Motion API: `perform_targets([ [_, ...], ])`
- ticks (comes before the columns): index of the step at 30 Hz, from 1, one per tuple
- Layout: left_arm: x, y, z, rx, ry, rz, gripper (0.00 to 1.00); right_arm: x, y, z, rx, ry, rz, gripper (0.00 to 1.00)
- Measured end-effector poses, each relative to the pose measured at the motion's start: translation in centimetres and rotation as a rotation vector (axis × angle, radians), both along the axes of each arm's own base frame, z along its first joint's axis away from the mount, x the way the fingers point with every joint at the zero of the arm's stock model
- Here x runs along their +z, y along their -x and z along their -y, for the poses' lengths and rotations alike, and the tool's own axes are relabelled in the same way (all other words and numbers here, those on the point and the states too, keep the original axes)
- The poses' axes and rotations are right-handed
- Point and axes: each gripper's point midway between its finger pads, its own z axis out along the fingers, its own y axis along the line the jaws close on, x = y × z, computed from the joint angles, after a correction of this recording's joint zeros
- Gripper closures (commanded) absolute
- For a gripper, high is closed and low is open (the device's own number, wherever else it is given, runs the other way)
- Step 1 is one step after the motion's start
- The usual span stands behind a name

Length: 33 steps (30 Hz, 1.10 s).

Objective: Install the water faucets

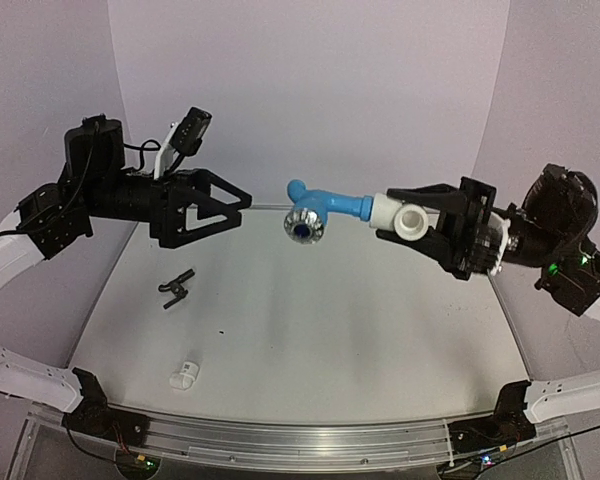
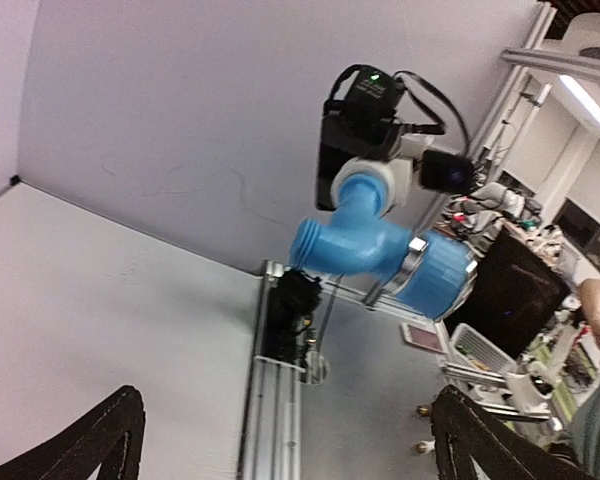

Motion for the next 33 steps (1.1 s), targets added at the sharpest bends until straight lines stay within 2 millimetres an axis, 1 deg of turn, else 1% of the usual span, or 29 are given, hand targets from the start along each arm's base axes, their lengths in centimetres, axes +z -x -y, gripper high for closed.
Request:
perform_targets([
  [1, 0.4, 0.4, -0.1, -0.043, 0.016, -0.055, 0.0, -1.1, 0.5, 0.2, -0.003, 0.034, 0.117, 1.0],
  [3, 0.8, 1.4, 0.3, -0.13, 0.027, -0.127, 0.0, -2.6, 0.8, 0.0, 0.003, 0.092, 0.232, 1.0],
  [4, 0.9, 1.6, 0.6, -0.157, 0.028, -0.152, 0.0, -3.2, 0.8, -0.1, 0.007, 0.114, 0.265, 1.0],
  [6, 0.6, 1.9, 1.4, -0.23, 0.021, -0.227, 0.0, -4.9, 0.7, -0.6, 0.013, 0.174, 0.345, 1.0],
  [7, 0.4, 1.8, 1.6, -0.247, 0.016, -0.25, 0.0, -5.2, 0.6, -0.6, 0.015, 0.184, 0.359, 1.0],
  [8, -0.2, 1.6, 2.3, -0.276, -0.001, -0.301, 0.0, -6.0, 0.6, -0.8, 0.017, 0.21, 0.393, 1.0],
  [11, -1.6, 1.1, 3.4, -0.316, -0.041, -0.404, 0.0, -6.9, 0.4, -1.0, 0.02, 0.244, 0.446, 1.0],
  [13, -2.5, 0.8, 4.0, -0.333, -0.063, -0.461, 0.0, -7.1, 0.4, -1.1, 0.02, 0.253, 0.477, 1.0],
  [19, -3.5, 0.6, 4.8, -0.364, -0.082, -0.535, 0.0, -7.6, 0.1, -1.4, 0.019, 0.269, 0.531, 1.0],
  [22, -3.7, 1.4, 5.3, -0.393, -0.087, -0.527, 0.01, -8.0, -0.1, -1.7, 0.022, 0.28, 0.528, 1.0],
  [26, -3.7, 3.5, 5.7, -0.461, -0.09, -0.48, 0.09, -8.4, -0.3, -2.1, 0.029, 0.287, 0.469, 1.0],
  [27, -3.7, 3.7, 5.8, -0.466, -0.091, -0.479, 0.17, -8.4, -0.3, -2.1, 0.033, 0.283, 0.456, 1.0],
  [28, -3.7, 4.1, 5.8, -0.478, -0.09, -0.465, 0.2, -8.2, -0.3, -2.2, 0.034, 0.274, 0.42, 1.0],
  [30, -3.8, 4.4, 5.9, -0.484, -0.088, -0.448, 0.31, -7.9, -0.1, -2.3, 0.041, 0.256, 0.366, 1.0],
  [31, -3.8, 4.4, 6.0, -0.483, -0.088, -0.448, 0.38, -7.7, -0.1, -2.3, 0.042, 0.246, 0.33, 1.0],
  [33, -3.8, 4.3, 6.0, -0.476, -0.079, -0.428, 0.48, -7.1, -0.2, -2.6, 0.047, 0.219, 0.25, 1.0],
])
